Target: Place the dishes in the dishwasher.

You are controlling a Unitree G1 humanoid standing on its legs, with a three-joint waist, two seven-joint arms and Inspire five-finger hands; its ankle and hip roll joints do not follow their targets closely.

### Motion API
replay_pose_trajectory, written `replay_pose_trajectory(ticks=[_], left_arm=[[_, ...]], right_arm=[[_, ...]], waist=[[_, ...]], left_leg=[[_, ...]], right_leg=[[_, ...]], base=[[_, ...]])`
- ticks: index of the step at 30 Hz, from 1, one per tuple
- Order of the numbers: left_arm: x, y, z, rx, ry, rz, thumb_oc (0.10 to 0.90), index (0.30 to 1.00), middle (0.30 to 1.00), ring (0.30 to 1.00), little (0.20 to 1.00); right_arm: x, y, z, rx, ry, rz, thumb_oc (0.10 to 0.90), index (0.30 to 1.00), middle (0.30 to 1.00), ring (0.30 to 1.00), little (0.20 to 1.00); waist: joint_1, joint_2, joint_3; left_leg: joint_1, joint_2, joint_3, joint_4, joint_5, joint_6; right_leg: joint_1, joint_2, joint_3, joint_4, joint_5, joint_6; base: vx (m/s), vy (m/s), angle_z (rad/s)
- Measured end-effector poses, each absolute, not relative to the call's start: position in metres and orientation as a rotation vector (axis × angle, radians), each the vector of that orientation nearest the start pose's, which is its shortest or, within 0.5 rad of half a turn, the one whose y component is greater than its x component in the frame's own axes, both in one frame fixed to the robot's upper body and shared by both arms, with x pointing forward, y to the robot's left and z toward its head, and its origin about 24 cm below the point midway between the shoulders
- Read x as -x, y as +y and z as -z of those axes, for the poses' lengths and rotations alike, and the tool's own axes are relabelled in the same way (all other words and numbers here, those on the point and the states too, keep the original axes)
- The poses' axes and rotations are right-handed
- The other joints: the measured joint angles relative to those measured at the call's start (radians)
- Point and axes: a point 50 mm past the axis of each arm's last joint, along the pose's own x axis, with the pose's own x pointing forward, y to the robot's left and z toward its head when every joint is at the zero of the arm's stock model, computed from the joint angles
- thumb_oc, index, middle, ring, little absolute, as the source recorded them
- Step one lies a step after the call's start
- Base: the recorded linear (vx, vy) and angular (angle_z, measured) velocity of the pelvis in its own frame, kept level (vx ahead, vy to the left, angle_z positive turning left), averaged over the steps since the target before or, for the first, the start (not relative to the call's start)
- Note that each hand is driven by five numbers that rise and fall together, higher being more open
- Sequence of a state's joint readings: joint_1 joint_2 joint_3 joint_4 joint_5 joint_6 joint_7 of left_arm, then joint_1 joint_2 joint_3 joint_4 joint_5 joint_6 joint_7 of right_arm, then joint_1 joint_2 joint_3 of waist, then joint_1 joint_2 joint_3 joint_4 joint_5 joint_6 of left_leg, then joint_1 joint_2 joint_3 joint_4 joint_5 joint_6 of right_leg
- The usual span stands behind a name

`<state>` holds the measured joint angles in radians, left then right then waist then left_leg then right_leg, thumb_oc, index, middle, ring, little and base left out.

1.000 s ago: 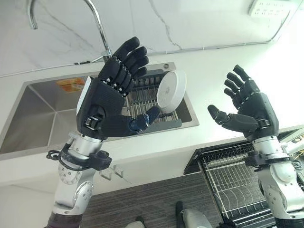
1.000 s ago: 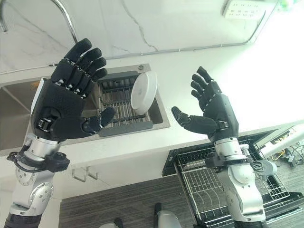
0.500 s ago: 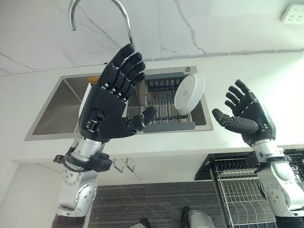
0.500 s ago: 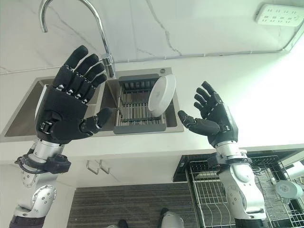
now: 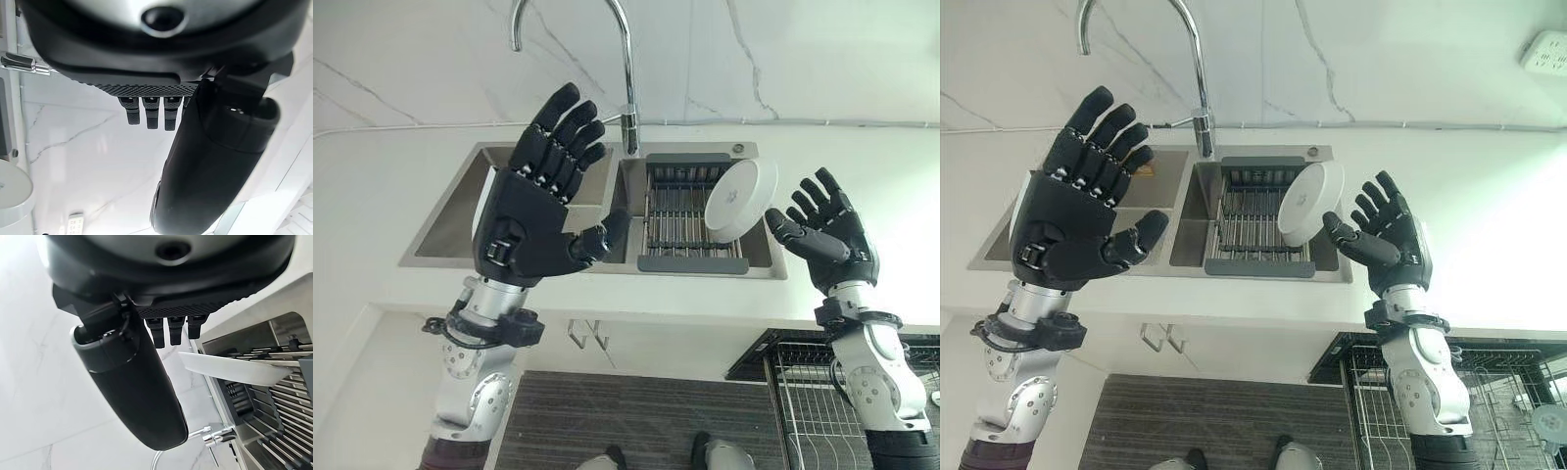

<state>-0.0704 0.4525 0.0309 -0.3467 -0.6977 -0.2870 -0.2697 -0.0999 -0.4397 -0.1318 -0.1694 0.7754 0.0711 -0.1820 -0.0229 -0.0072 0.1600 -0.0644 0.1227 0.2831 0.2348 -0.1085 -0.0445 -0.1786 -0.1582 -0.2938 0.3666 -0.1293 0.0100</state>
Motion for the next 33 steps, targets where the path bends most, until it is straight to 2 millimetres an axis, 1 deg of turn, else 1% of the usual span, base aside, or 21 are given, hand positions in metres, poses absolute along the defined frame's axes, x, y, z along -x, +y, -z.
replay_pose_trajectory(ticks=[2, 7, 10, 11, 13, 14, 16, 17, 19, 20, 23, 25, 26, 27, 30, 33], left_arm=[[-0.234, 0.195, -0.180, 0.170, -0.688, 0.409, 0.800, 0.900, 0.900, 0.900, 0.900], [-0.235, 0.196, -0.179, 0.173, -0.683, 0.390, 0.800, 0.900, 0.900, 0.900, 0.900], [-0.238, 0.198, -0.174, 0.175, -0.653, 0.390, 0.800, 0.900, 0.900, 0.900, 0.900], [-0.239, 0.195, -0.172, 0.174, -0.618, 0.442, 0.800, 0.900, 0.900, 0.900, 0.900], [-0.242, 0.185, -0.164, 0.274, -0.533, 0.574, 0.800, 0.900, 0.900, 0.900, 0.900], [-0.242, 0.169, -0.153, 0.321, -0.431, 0.722, 0.800, 0.900, 0.900, 0.900, 0.900], [-0.238, 0.150, -0.140, 0.318, -0.299, 0.905, 0.800, 0.900, 0.900, 0.900, 0.900], [-0.236, 0.143, -0.135, 0.302, -0.240, 0.978, 0.800, 0.900, 0.900, 0.900, 0.900], [-0.229, 0.134, -0.123, 0.243, -0.094, 1.136, 0.800, 0.900, 0.900, 0.900, 0.900], [-0.226, 0.133, -0.117, 0.232, -0.039, 1.186, 0.800, 0.900, 0.900, 0.900, 0.900], [-0.224, 0.137, -0.102, 0.207, 0.079, 1.239, 0.800, 0.900, 0.900, 0.900, 0.900], [-0.219, 0.139, -0.092, 0.167, 0.181, 1.281, 0.800, 0.900, 0.900, 0.900, 0.900], [-0.213, 0.139, -0.081, 0.153, 0.262, 1.312, 0.800, 0.900, 0.900, 0.900, 0.900], [-0.204, 0.138, -0.067, 0.171, 0.353, 1.336, 0.800, 0.900, 0.900, 0.900, 0.900], [-0.199, 0.136, -0.058, 0.168, 0.429, 1.372, 0.800, 0.900, 0.900, 0.900, 0.900], [-0.196, 0.135, -0.053, 0.170, 0.473, 1.389, 0.800, 0.900, 0.900, 0.900, 0.900]], right_arm=[[-0.267, -0.246, -0.122, -0.348, -0.182, 0.163, 0.800, 0.900, 0.900, 0.900, 0.900], [-0.268, -0.251, -0.113, -0.353, -0.141, 0.214, 0.800, 0.900, 0.900, 0.900, 0.900], [-0.270, -0.253, -0.109, -0.367, -0.125, 0.223, 0.800, 0.900, 0.900, 0.900, 0.900], [-0.271, -0.253, -0.109, -0.368, -0.122, 0.225, 0.800, 0.900, 0.900, 0.900, 0.900], [-0.272, -0.254, -0.108, -0.369, -0.118, 0.228, 0.800, 0.900, 0.900, 0.900, 0.900], [-0.275, -0.255, -0.106, -0.371, -0.110, 0.231, 0.800, 0.900, 0.900, 0.900, 0.900], [-0.276, -0.256, -0.104, -0.372, -0.103, 0.235, 0.800, 0.900, 0.900, 0.900, 0.900], [-0.277, -0.256, -0.105, -0.372, -0.104, 0.233, 0.800, 0.900, 0.900, 0.900, 0.900], [-0.281, -0.258, -0.107, -0.362, -0.105, 0.231, 0.800, 0.900, 0.900, 0.900, 0.900], [-0.282, -0.261, -0.108, -0.355, -0.105, 0.232, 0.800, 0.900, 0.900, 0.900, 0.900], [-0.283, -0.272, -0.107, -0.300, -0.077, 0.249, 0.800, 0.900, 0.900, 0.900, 0.900], [-0.286, -0.276, -0.106, -0.271, -0.050, 0.244, 0.800, 0.900, 0.900, 0.900, 0.900], [-0.291, -0.277, -0.108, -0.290, -0.050, 0.248, 0.800, 0.900, 0.900, 0.900, 0.900], [-0.293, -0.275, -0.111, -0.294, -0.057, 0.237, 0.800, 0.900, 0.900, 0.900, 0.900], [-0.303, -0.267, -0.112, -0.285, -0.042, 0.201, 0.800, 0.900, 0.900, 0.900, 0.900], [-0.305, -0.263, -0.110, -0.284, -0.020, 0.186, 0.800, 0.900, 0.900, 0.900, 0.900]], waist=[[-0.001, -0.006, -0.003], [-0.001, -0.005, -0.004], [-0.001, -0.005, -0.004], [0.000, -0.005, -0.004], [-0.002, -0.002, -0.006], [-0.001, 0.004, -0.009], [-0.002, 0.009, -0.012], [-0.003, 0.011, -0.013], [-0.008, 0.020, -0.019], [-0.006, 0.025, -0.022], [-0.002, 0.049, -0.037], [-0.001, 0.053, -0.039], [-0.002, 0.054, -0.040], [0.000, 0.055, -0.040], [-0.003, 0.055, -0.040], [0.001, 0.055, -0.040]], left_leg=[[0.000, 0.000, 0.001, 0.006, -0.004, 0.006], [-0.003, -0.001, 0.008, 0.015, -0.008, 0.011], [-0.003, 0.000, 0.008, 0.018, -0.008, 0.012], [-0.003, 0.000, 0.008, 0.018, -0.008, 0.012], [-0.003, 0.000, 0.009, 0.019, -0.008, 0.012], [-0.003, -0.001, 0.011, 0.020, -0.010, 0.015], [-0.003, -0.001, 0.014, 0.020, -0.011, 0.016], [-0.002, -0.001, 0.015, 0.020, -0.011, 0.016], [0.001, -0.001, 0.020, 0.019, -0.011, 0.016], [0.006, -0.001, 0.027, 0.015, -0.011, 0.015], [0.014, 0.000, 0.035, 0.006, -0.011, 0.015], [0.014, 0.000, 0.035, 0.005, -0.011, 0.015], [0.014, 0.000, 0.036, 0.005, -0.011, 0.015], [0.013, 0.000, 0.035, 0.004, -0.011, 0.015], [0.015, -0.001, 0.036, 0.004, -0.012, 0.016], [0.015, 0.000, 0.036, 0.004, -0.011, 0.016]], right_leg=[[0.004, 0.001, 0.004, -0.005, 0.003, 0.004], [0.006, 0.001, 0.012, -0.018, 0.017, 0.009], [0.007, 0.001, 0.012, -0.022, 0.021, 0.009], [0.008, 0.002, 0.012, -0.024, 0.022, 0.009], [0.011, 0.003, 0.012, -0.029, 0.025, 0.010], [0.012, 0.003, 0.013, -0.034, 0.028, 0.011], [0.012, 0.002, 0.016, -0.037, 0.031, 0.012], [0.012, 0.003, 0.017, -0.038, 0.032, 0.012], [0.012, 0.004, 0.023, -0.038, 0.033, 0.012], [0.011, 0.005, 0.028, -0.037, 0.033, 0.012], [0.012, 0.006, 0.034, -0.036, 0.033, 0.012], [0.012, 0.007, 0.035, -0.035, 0.033, 0.013], [0.012, 0.007, 0.035, -0.035, 0.033, 0.013], [0.011, 0.007, 0.035, -0.035, 0.033, 0.013], [0.012, 0.007, 0.035, -0.035, 0.033, 0.013], [0.012, 0.008, 0.034, -0.033, 0.033, 0.012]], base=[[0.00, 0.008, -0.02], [0.00, 0.003, -0.03], [0.00, 0.000, 0.00], [0.00, 0.000, 0.00], [0.00, 0.000, 0.00], [0.00, 0.000, 0.00], [0.01, 0.035, -0.04], [0.01, 0.030, -0.04], [0.00, 0.021, -0.09], [0.00, 0.021, -0.15], [0.00, 0.027, -0.07], [0.00, 0.000, 0.00], [0.00, 0.000, 0.00], [0.02, 0.035, 0.00], [0.01, 0.012, 0.00], [0.00, 0.000, 0.00]])
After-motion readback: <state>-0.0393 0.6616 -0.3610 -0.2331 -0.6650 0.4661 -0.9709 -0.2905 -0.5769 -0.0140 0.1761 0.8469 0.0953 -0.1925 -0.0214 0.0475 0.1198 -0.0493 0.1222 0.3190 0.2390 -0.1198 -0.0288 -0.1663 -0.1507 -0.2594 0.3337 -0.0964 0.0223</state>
